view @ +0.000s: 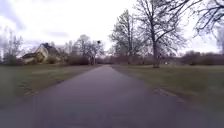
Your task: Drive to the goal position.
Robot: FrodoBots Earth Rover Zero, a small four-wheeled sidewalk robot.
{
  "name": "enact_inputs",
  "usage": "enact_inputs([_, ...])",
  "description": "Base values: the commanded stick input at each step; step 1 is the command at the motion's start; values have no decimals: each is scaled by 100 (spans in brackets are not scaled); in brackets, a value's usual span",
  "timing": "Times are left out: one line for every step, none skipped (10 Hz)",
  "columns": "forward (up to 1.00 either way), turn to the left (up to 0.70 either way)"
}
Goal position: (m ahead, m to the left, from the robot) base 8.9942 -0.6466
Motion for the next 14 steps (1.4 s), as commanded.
enact_inputs([100, 0])
enact_inputs([100, 0])
enact_inputs([100, 0])
enact_inputs([100, 0])
enact_inputs([100, 0])
enact_inputs([100, 0])
enact_inputs([100, 0])
enact_inputs([100, 0])
enact_inputs([100, 0])
enact_inputs([100, 0])
enact_inputs([100, 0])
enact_inputs([100, 0])
enact_inputs([100, 0])
enact_inputs([100, 0])
